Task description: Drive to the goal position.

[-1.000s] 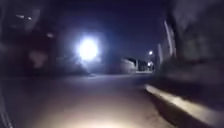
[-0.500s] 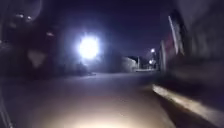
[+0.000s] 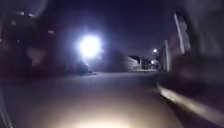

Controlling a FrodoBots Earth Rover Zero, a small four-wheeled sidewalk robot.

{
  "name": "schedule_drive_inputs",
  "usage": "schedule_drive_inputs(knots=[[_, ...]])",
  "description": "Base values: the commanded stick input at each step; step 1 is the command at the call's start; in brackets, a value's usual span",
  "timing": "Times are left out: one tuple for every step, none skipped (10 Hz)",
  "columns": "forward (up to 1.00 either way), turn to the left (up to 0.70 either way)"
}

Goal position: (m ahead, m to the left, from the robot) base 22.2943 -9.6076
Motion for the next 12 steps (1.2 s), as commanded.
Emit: schedule_drive_inputs(knots=[[0.70, -0.33], [0.70, -0.33], [0.70, -0.33], [0.70, -0.33], [0.70, -0.33], [0.70, -0.33], [0.70, -0.33], [0.70, -0.33], [0.70, -0.33], [0.70, -0.23], [0.70, -0.04], [0.70, 0.02]])
